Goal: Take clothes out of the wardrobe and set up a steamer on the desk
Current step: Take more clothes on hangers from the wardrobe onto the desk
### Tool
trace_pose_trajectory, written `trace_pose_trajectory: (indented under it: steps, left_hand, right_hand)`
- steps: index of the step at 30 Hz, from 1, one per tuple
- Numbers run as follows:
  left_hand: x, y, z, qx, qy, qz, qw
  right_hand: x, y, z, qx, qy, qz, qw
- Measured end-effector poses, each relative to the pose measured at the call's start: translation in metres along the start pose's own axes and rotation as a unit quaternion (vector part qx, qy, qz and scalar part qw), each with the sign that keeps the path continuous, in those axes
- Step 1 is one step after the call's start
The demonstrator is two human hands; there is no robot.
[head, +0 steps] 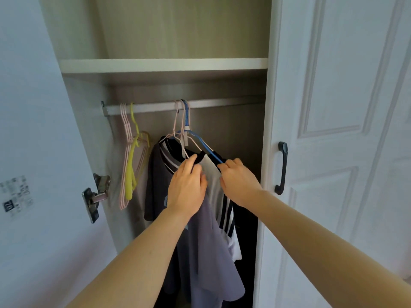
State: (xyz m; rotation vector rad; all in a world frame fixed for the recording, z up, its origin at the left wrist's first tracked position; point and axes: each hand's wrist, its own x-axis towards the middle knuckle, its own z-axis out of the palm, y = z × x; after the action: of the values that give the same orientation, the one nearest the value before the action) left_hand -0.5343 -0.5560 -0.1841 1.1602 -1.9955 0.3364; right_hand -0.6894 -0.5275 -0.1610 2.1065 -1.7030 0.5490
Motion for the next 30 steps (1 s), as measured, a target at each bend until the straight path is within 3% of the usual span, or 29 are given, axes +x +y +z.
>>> trace_pose_trajectory:
  steps: [6, 12, 20, 24, 27, 30]
  left_hand:
    - [0.015, -0.011, -0.018, -0.065, -0.018, -0.143, 0.987]
    - [0.044, -0.026, -0.025, -0.21, -0.033, -0.325, 0.921]
    - [0.08, -0.044, -0.009, -0.345, 0.007, -0.414, 0.843]
    - [0.086, -0.048, -0.007, -0.421, 0.01, -0.416, 0.806]
    - [0.088, -0.052, -0.01, -0.437, 0.0, -0.415, 0.798]
    - [0.094, -0.056, -0.017, -0.416, 0.001, -0.407, 0.813]
  right_hand:
    - [0.026, -0.02, -0.002, -0.018, 0.024, -0.002, 1.0]
    - [0.061, -0.037, -0.003, -0.002, 0.01, 0.014, 1.0]
    - [0.091, -0.048, 0.0, 0.118, -0.014, 0.096, 0.988]
    - [0.098, -0.051, 0.003, 0.16, -0.034, 0.137, 0.977]
    - [0.101, -0.056, 0.003, 0.184, -0.042, 0.175, 0.966]
    - [0.105, -0.062, -0.006, 0.183, -0.075, 0.201, 0.959]
